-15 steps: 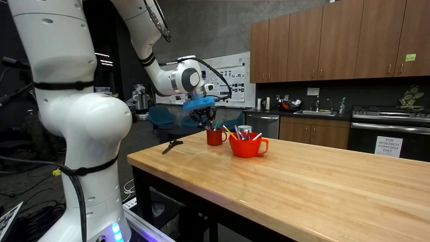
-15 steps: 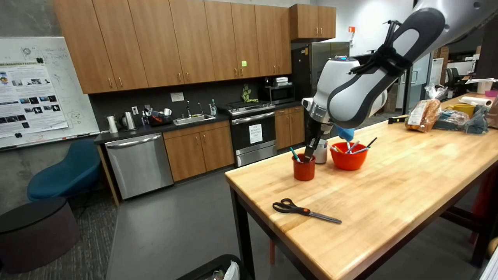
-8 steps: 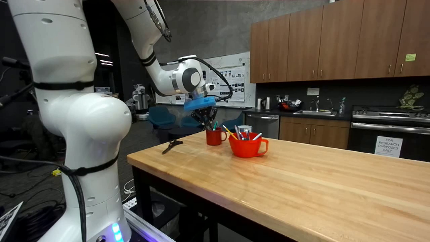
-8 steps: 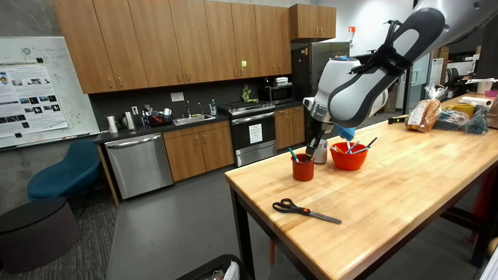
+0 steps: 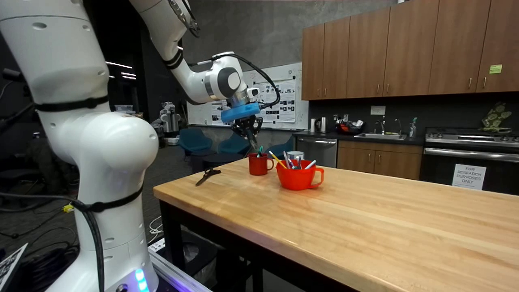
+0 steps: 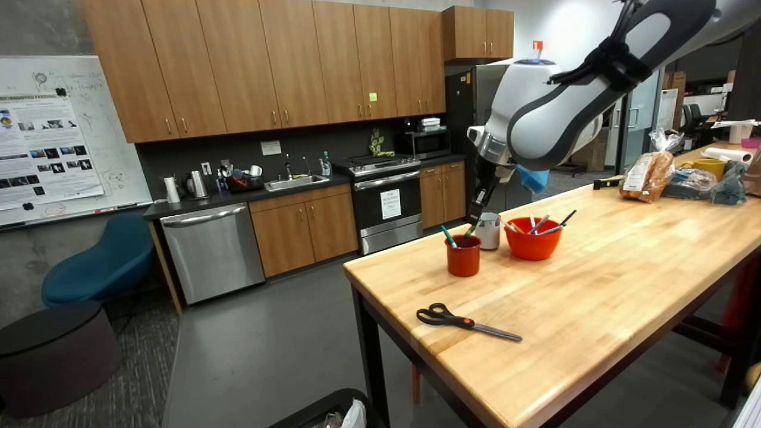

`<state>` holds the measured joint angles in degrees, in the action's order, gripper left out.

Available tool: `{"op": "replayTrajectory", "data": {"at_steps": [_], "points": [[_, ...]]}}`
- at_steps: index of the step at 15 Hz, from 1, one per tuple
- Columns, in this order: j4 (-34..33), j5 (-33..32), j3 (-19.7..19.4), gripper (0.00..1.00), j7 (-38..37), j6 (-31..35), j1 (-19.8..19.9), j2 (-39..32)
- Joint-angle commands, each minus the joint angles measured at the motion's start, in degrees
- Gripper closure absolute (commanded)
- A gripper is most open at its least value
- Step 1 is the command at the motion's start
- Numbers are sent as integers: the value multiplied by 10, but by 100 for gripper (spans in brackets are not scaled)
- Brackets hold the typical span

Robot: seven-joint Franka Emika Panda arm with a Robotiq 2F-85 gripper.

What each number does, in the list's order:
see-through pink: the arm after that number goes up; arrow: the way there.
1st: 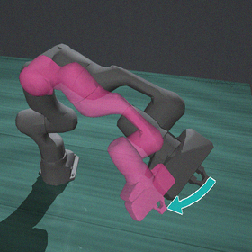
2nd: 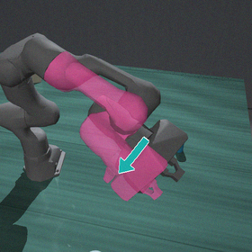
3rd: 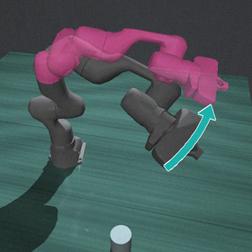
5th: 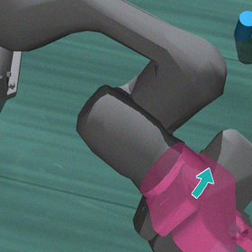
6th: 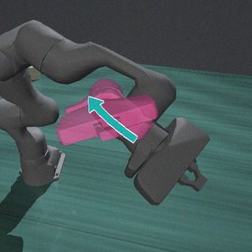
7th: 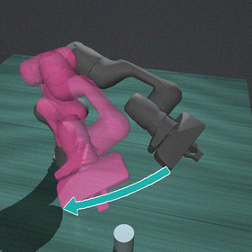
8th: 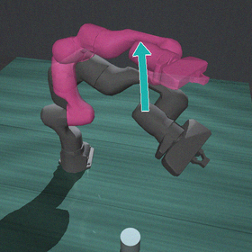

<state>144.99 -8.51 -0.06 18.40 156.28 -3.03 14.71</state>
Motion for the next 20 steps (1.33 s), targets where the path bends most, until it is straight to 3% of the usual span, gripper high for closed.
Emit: {"op": "replayTrajectory", "data": {"at_steps": [1, 11, 16, 20], "points": [[-8, -10, -9, 95, 12, -84, 7, 63], [-75, -17, -79, 95, 77, -263, 42, 136], [-75, -11, -112, 95, 98, -262, 56, 103], [-79, -17, -116, 95, 91, -243, 65, 54]]}}
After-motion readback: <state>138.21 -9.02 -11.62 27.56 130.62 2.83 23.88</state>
